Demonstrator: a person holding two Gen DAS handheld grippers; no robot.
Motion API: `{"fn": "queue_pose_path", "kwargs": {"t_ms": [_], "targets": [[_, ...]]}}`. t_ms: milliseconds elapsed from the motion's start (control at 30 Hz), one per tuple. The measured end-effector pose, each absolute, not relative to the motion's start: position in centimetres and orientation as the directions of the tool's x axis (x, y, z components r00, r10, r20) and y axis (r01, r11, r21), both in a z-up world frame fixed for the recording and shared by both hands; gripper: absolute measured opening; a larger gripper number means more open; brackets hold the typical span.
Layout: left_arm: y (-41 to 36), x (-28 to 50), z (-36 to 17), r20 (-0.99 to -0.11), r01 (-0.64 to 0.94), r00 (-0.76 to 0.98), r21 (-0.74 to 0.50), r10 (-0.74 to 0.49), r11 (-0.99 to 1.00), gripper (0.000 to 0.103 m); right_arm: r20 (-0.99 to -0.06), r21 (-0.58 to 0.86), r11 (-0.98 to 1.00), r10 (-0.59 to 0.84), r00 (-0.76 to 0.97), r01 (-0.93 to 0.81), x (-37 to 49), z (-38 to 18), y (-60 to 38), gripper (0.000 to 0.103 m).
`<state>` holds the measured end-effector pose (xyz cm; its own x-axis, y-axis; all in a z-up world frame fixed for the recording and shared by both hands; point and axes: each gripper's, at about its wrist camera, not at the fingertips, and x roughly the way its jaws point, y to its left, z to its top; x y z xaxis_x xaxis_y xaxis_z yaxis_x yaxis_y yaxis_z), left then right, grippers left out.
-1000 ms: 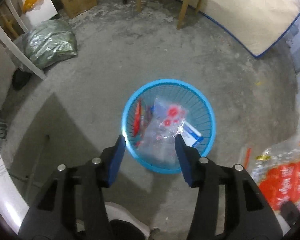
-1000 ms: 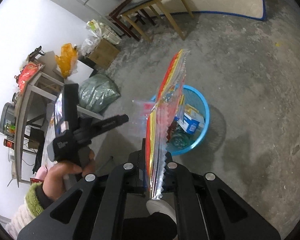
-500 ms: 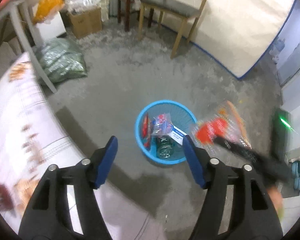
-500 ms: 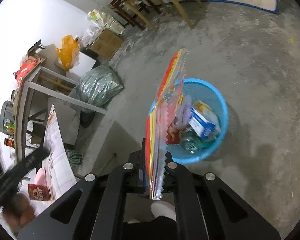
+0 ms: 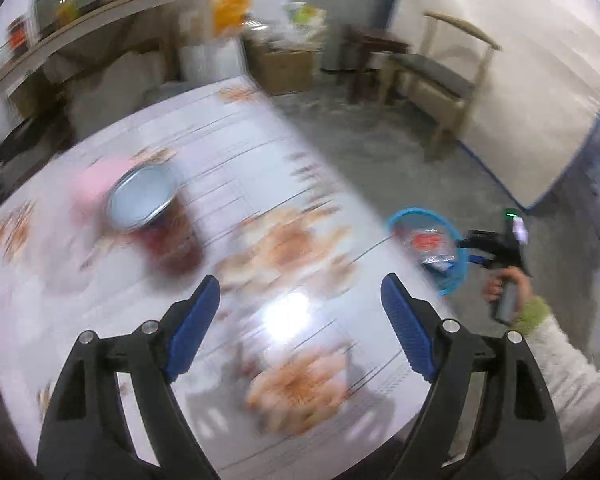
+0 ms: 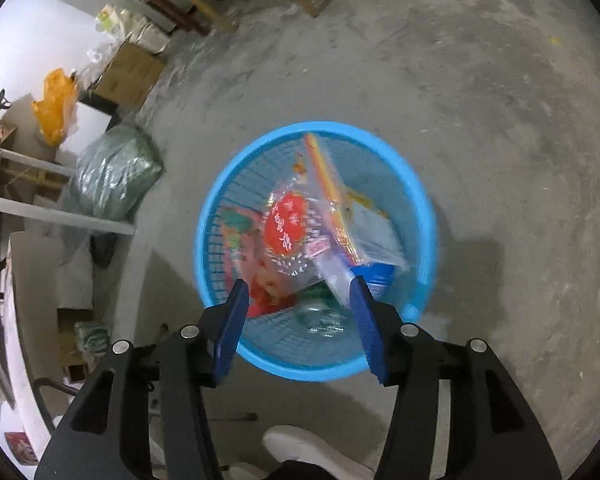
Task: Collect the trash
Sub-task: 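Open both grippers to drop the bags into the wastebasket, then move both grippers back to the table toward the clear tub and red can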
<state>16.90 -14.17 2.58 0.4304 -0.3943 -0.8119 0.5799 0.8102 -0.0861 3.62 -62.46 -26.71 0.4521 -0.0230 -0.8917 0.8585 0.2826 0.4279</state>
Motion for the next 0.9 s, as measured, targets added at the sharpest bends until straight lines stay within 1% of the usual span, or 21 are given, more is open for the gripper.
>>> {"fn": "queue_pose_path", "kwargs": {"t_ms": [167, 267, 333, 433, 533, 600, 633, 733, 767, 833, 900], "targets": [[-9.5, 17.4, 1.1, -0.826, 0.487, 0.427, -0.133, -0.369, 0.863, 0.079, -0.884, 0.424, 0.264, -0.084, 0.459, 0.866, -0.2, -24.5, -61.6, 0.052], [-8.3, 17.9, 0.7, -0.822, 0.465, 0.435, -0.145, -0.368, 0.873, 0.079, -0.864, 0.448, 0.256, -0.123, 0.489, 0.857, -2.2, -22.0, -60.5, 0.052], [-7.2, 18.1, 0.9, -0.812, 0.458, 0.452, -0.144, -0.369, 0.877, 0.079, -0.836, 0.473, 0.288, -0.152, 0.527, 0.833, -3.0, -19.3, -59.0, 0.052], [-6.2, 18.2, 1.2, -0.792, 0.443, 0.483, -0.147, -0.373, 0.884, 0.079, -0.786, 0.506, 0.374, -0.171, 0.594, 0.777, -2.3, -15.0, -56.4, 0.06], [-5.6, 18.5, 0.8, -0.786, 0.428, 0.501, -0.136, -0.36, 0.893, 0.079, -0.731, 0.505, 0.521, -0.165, 0.662, 0.688, 0.3, -9.5, -53.0, 0.066], [-5.1, 18.5, 0.5, -0.788, 0.412, 0.509, -0.128, -0.345, 0.902, 0.079, -0.69, 0.5, 0.613, -0.146, 0.709, 0.612, 2.6, -6.2, -50.7, 0.07], [-4.6, 18.5, 0.3, -0.789, 0.403, 0.51, -0.133, -0.343, 0.905, 0.079, -0.666, 0.497, 0.658, -0.128, 0.735, 0.566, 3.8, -4.6, -49.5, 0.074], [-3.1, 18.6, -0.4, -0.795, 0.368, 0.505, -0.153, -0.336, 0.917, 0.079, -0.602, 0.465, 0.798, -0.034, 0.798, 0.384, 8.0, -0.4, -44.2, 0.082], [-2.7, 18.6, -0.5, -0.796, 0.358, 0.506, -0.155, -0.331, 0.921, 0.079, -0.592, 0.454, 0.823, -0.008, 0.806, 0.342, 9.0, 0.3, -42.9, 0.085], [-1.7, 18.5, -0.8, -0.797, 0.34, 0.514, -0.149, -0.316, 0.929, 0.079, -0.573, 0.417, 0.888, 0.09, 0.815, 0.195, 12.1, 1.6, -38.5, 0.089], [-0.6, 18.3, -1.0, -0.797, 0.32, 0.527, -0.136, -0.296, 0.938, 0.079, -0.582, 0.363, 0.927, 0.147, 0.8, 0.094, 14.6, 2.0, -34.8, 0.09]]}}
